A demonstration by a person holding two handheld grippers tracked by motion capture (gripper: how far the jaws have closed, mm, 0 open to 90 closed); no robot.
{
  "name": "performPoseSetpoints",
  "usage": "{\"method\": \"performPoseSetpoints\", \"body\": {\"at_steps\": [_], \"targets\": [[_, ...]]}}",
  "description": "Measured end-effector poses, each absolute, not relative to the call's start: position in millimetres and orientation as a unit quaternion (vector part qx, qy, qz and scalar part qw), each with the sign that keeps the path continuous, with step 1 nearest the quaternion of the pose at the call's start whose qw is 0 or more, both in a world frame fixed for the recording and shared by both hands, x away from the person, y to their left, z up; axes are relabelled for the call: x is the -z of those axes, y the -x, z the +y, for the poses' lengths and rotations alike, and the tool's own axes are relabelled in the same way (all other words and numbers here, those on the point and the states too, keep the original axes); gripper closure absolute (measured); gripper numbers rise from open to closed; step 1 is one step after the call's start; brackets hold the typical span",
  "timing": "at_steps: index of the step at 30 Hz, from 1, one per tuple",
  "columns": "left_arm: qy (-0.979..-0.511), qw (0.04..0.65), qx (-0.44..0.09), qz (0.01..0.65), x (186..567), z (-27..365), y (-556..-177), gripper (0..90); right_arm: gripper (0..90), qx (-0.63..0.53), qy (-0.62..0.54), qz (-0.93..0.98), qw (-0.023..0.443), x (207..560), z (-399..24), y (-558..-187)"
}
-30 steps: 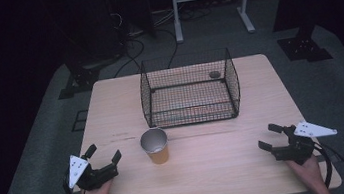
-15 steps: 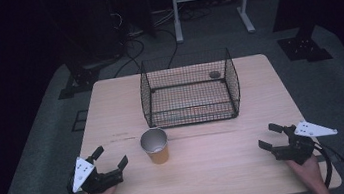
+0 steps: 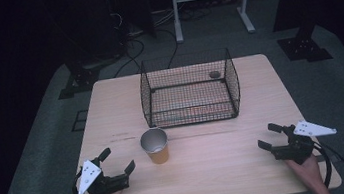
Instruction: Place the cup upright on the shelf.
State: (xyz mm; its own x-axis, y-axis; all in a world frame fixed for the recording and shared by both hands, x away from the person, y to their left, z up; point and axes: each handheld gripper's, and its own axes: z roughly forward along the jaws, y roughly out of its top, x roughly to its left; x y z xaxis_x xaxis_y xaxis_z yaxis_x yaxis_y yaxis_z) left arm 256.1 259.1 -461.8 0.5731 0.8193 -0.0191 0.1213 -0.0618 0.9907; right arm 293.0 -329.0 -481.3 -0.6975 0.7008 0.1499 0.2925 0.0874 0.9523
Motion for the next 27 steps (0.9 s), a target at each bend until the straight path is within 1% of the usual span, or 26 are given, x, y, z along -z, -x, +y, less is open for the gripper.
{"method": "performPoseSetpoints", "body": {"at_steps": [7, 10, 27], "targets": [[-0.677, 0.587, -0.285, 0.34, 462.9, 250.2, -256.6, 1.3, 15.1, -0.579, -0.347, 0.716, 0.175, 481.2, -328.9, -293.4], [-0.679, 0.594, -0.27, 0.337, 465.2, 244.3, -258.4, 1.3, 15.1, -0.58, -0.346, 0.717, 0.175, 481.3, -328.8, -293.3], [-0.705, 0.586, -0.249, 0.312, 470.8, 211.7, -269.7, 1.3, 15.1, -0.581, -0.344, 0.717, 0.173, 481.3, -328.3, -293.1]]}}
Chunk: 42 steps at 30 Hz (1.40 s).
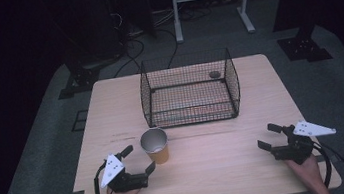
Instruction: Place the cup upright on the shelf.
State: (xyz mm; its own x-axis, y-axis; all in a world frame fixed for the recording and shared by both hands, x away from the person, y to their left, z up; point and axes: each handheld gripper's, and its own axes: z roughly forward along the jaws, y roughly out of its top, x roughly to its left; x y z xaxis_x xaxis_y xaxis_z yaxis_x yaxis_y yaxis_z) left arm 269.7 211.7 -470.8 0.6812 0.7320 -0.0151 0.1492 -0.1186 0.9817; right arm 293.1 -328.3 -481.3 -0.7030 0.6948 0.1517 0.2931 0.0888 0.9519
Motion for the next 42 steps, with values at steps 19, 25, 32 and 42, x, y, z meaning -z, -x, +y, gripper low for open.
{"method": "performPoseSetpoints", "body": {"at_steps": [19, 25, 32, 42], "targets": [[-0.722, 0.568, -0.243, 0.312, 474.7, 185.1, -289.4, 1.4, 15.1, -0.582, -0.343, 0.717, 0.171, 481.3, -328.2, -293.2], [-0.721, 0.566, -0.247, 0.315, 471.9, 177.2, -298.5, 1.4, 15.1, -0.583, -0.342, 0.717, 0.169, 481.4, -328.1, -293.2], [-0.715, 0.568, -0.246, 0.326, 473.3, 174.9, -302.9, 2.6, 15.1, -0.583, -0.34, 0.718, 0.168, 481.3, -327.7, -293.0], [-0.718, 0.568, -0.255, 0.312, 467.6, 173.2, -303.2, 13.4, 15.1, -0.583, -0.34, 0.719, 0.168, 481.3, -327.6, -292.8]]}}
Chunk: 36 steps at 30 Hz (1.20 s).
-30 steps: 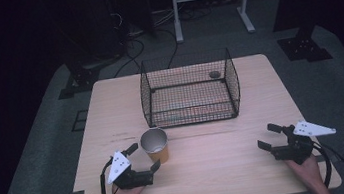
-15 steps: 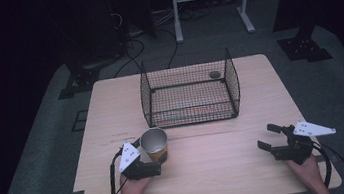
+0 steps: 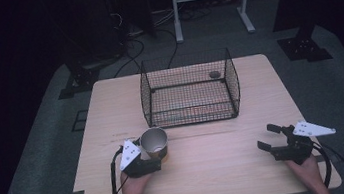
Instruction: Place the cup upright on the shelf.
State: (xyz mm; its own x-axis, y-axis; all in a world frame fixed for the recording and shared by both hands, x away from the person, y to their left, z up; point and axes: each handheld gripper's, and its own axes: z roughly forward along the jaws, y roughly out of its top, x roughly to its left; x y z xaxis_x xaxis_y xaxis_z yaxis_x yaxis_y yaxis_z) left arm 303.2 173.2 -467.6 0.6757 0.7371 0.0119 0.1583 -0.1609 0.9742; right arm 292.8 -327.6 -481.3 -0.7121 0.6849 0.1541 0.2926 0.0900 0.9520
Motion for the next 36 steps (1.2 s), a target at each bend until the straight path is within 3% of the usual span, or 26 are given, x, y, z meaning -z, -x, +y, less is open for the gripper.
{"method": "performPoseSetpoints", "body": {"at_steps": [36], "targets": [[-0.713, 0.622, -0.212, 0.246, 400.9, 138.9, -332.5, 13.7, 15.1, -0.585, -0.337, 0.72, 0.163, 481.4, -327.7, -293.6]]}}
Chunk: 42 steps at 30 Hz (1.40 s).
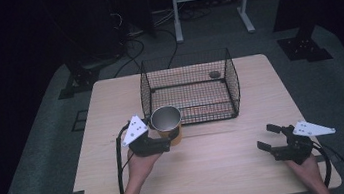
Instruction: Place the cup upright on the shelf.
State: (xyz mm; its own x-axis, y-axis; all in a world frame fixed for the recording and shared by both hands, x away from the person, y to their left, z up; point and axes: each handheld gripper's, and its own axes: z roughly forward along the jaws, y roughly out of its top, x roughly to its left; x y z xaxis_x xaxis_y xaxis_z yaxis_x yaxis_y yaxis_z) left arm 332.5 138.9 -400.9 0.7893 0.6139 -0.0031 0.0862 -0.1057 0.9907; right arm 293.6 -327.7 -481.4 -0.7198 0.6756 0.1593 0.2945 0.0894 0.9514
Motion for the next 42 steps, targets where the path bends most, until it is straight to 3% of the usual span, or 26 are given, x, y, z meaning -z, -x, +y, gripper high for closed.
{"method": "performPoseSetpoints", "body": {"at_steps": [17, 42], "targets": [[-0.724, 0.621, -0.211, 0.216, 358.6, 126.5, -355.2, 13.8, 15.1, -0.585, -0.335, 0.721, 0.162, 481.3, -327.1, -293.5], [-0.733, 0.615, -0.187, 0.223, 342.4, 112.4, -409.6, 13.9, 15.1, -0.586, -0.334, 0.72, 0.159, 481.3, -327.9, -294.6]]}}
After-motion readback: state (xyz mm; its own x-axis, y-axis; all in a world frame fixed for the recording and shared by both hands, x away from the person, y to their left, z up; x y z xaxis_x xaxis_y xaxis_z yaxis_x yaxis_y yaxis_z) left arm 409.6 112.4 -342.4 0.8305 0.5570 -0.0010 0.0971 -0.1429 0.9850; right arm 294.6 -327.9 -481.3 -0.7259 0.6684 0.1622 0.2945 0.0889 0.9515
